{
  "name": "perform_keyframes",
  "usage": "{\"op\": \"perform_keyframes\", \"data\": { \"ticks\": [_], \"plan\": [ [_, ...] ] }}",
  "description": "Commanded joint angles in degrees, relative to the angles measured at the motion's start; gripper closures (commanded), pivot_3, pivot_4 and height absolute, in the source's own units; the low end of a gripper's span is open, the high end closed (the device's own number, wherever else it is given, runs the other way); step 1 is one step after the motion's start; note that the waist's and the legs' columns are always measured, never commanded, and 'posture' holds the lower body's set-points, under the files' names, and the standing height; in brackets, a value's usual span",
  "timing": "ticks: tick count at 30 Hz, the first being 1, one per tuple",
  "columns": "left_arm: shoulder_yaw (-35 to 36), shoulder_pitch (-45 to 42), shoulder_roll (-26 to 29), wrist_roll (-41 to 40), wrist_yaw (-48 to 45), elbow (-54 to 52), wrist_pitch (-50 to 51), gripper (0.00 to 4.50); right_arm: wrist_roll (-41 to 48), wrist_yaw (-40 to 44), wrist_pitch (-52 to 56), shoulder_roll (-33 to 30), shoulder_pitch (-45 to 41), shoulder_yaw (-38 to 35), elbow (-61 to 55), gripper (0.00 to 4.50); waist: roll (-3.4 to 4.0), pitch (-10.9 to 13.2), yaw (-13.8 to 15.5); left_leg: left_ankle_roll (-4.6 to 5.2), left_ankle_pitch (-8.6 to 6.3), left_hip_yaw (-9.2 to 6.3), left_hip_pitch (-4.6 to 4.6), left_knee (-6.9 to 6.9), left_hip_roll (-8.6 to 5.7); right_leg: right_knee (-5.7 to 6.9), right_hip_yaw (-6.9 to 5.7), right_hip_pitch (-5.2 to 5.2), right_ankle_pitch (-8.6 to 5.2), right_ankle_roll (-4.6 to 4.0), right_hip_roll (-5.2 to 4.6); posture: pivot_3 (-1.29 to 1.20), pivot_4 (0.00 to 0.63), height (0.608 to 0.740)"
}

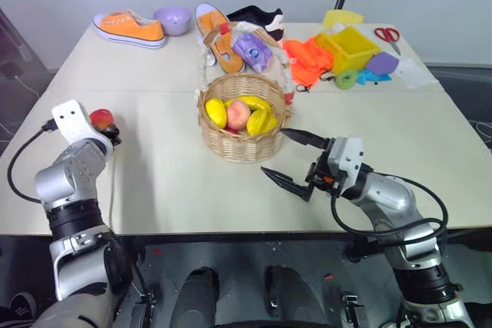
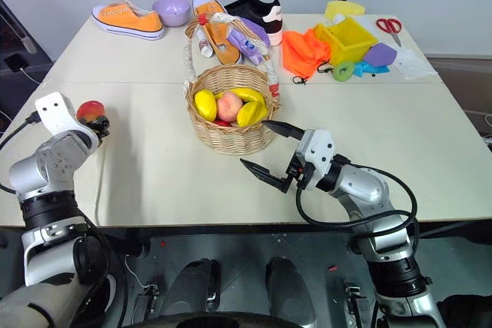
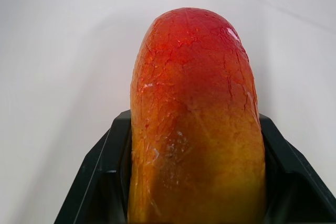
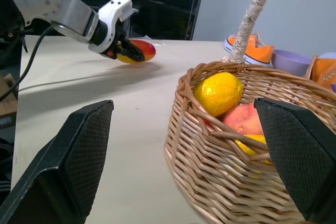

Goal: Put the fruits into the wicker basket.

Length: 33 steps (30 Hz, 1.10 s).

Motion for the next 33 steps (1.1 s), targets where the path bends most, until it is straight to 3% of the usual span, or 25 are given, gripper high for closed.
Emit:
{"op": "perform_keyframes", "data": {
  "ticks": [1, 3, 6, 10, 12, 17, 21, 22, 28, 33],
  "plan": [
    [-2.83, 4.31, 4.86, -3.17, -8.42, -15.38, -0.61, 2.13, 0.98, -1.55, -1.11, 0.69, -0.54, -2.53, -0.09, 0.0, -0.01, 0.01, -0.01, 0.0, 0.0, -0.01, -0.01, 0.0, 0.0, 0.01, -0.01, -0.02, 0.0, 0.0, 0.0, 0.0, 0.15, 0.74],
    [-6.06, 8.22, 7.42, -6.12, -15.88, -24.21, -1.87, 2.13, 1.11, -2.07, -1.57, 0.72, -0.35, -3.67, 0.43, 0.0, -0.01, 0.01, 0.0, -0.01, 0.0, 0.0, -0.05, -0.06, 0.03, 0.01, 0.0, -0.09, 0.0, -0.01, -0.01, 0.0, 0.15, 0.74],
    [-9.1, 8.87, 6.64, -15.95, -24.47, -35.08, -1.56, 2.13, 1.14, -2.75, -1.59, 1.05, -0.33, -4.41, 0.9, 0.0, -0.01, 0.01, 0.8, -0.04, 0.0, 0.0, -0.08, -0.08, 0.02, -0.01, -0.05, -0.08, -0.11, -0.22, -0.21, 0.0, 0.15, 0.74],
    [-17.65, 2.83, 3.5, -14.66, -26.02, -32.33, -3.03, 2.13, 0.0, -5.91, -2.93, 3.05, -1.7, -5.18, 1.85, 0.0, 0.01, 0.0, 0.97, -0.08, 0.04, 0.35, -0.08, 0.0, -0.04, -0.1, -0.18, 0.08, -0.12, -0.25, -0.71, 0.0, 0.15, 0.74],
    [-21.83, -1.75, -0.63, -13.73, -25.12, -27.22, -3.48, 2.13, -1.03, -5.79, -3.26, 2.38, -1.28, -4.88, 1.62, 0.0, 0.02, 0.0, 0.51, -0.06, 0.05, 0.4, -0.07, 0.1, -0.13, -0.13, -0.14, 0.14, -0.12, -0.25, -0.71, 0.0, 0.15, 0.74],
    [-25.98, -6.22, -5.89, -10.95, -24.65, -18.65, -6.17, 2.13, -1.94, -7.1, -3.11, 2.34, 0.27, -4.88, -0.19, 0.0, 0.02, 0.0, 0.14, -0.03, 0.05, 0.35, -0.09, 0.11, -0.19, -0.13, -0.13, 0.13, -0.16, -0.05, -0.49, 0.0, 0.15, 0.74],
    [-27.44, -9.73, -10.64, -9.65, -24.78, -12.85, -9.34, 0.64, -2.81, -8.66, -3.05, 2.76, 1.96, -4.12, -2.07, 0.0, 0.02, 0.01, 0.36, -0.02, 0.05, 0.17, -0.2, 0.02, -0.04, -0.05, -0.15, -0.01, -0.12, 0.18, -0.17, 0.0, 0.15, 0.74],
    [-28.11, -9.64, -10.67, -8.89, -25.37, -12.61, -10.03, 0.07, -2.94, -8.92, -2.95, 2.79, 2.17, -3.91, -2.46, 0.0, 0.03, 0.01, 0.25, -0.02, 0.05, 0.14, -0.2, 0.01, -0.02, -0.05, -0.15, -0.01, -0.12, 0.2, -0.14, 0.0, 0.15, 0.74],
    [-27.97, -5.34, -9.42, -8.68, -26.05, -18.47, -11.07, 0.02, -3.61, -10.77, -2.75, 2.56, 3.02, -4.89, -2.54, 0.0, 0.04, 0.01, 0.09, -0.01, 0.04, 0.14, -0.15, -0.06, 0.03, -0.04, -0.13, -0.02, -0.14, 0.22, -0.09, 0.0, 0.15, 0.74],
    [-21.74, 2.51, -2.71, -12.19, -29.1, -27.69, -10.08, 0.02, -5.48, -17.67, -2.08, 5.14, 2.01, -6.86, -1.18, 0.0, 0.05, 0.01, 0.1, -0.01, 0.04, 0.18, -0.15, -0.05, 0.05, -0.05, -0.11, -0.02, -0.15, 0.19, -0.12, 0.0, 0.15, 0.74]
  ]
}}
